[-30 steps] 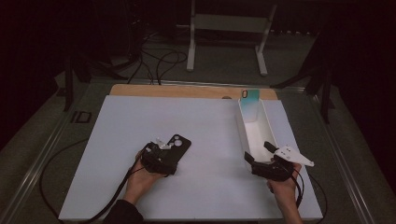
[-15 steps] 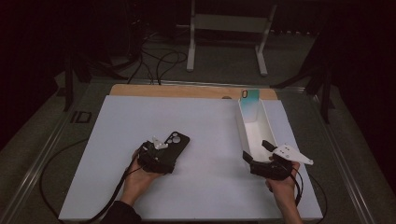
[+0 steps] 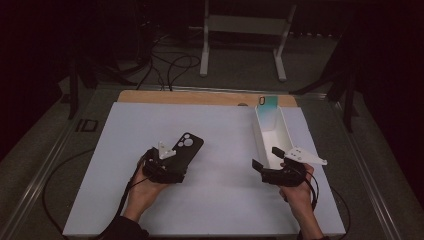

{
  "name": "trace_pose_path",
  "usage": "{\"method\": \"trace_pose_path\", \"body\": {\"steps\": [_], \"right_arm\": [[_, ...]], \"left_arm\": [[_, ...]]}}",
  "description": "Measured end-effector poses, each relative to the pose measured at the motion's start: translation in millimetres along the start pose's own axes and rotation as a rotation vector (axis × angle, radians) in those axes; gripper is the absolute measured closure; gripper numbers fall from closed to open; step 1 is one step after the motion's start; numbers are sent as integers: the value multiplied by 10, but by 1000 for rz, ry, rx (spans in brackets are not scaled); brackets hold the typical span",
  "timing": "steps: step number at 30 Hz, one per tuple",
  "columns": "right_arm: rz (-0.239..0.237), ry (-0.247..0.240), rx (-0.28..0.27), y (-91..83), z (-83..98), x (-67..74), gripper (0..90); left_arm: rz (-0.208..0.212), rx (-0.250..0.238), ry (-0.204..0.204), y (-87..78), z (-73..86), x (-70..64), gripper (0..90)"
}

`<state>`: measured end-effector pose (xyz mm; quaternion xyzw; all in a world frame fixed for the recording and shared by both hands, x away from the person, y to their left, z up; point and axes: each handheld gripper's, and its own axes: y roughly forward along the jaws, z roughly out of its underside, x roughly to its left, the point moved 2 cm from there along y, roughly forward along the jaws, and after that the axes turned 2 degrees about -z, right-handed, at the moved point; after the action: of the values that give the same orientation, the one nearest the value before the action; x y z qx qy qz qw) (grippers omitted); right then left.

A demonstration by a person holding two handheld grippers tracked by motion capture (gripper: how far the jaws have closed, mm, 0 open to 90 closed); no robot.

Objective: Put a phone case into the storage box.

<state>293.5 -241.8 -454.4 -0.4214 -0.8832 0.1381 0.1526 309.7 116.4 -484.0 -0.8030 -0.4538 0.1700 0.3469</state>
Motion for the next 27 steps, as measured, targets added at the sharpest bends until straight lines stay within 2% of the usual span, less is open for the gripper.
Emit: {"method": "trace_pose_path", "body": {"steps": [4,13,16,27], "right_arm": [[-37,23,29,62,-68,20,87],[-87,11,59,145,-195,86,87],[-107,6,73,192,-267,126,87],[-177,-7,61,315,-480,283,87]], "left_arm": [[1,-40,11,-78,-58,-10,167],[13,-96,38,-164,-140,-28,166],[22,-121,60,-192,-186,-56,166],[51,-183,142,-236,-333,-184,165]]}}
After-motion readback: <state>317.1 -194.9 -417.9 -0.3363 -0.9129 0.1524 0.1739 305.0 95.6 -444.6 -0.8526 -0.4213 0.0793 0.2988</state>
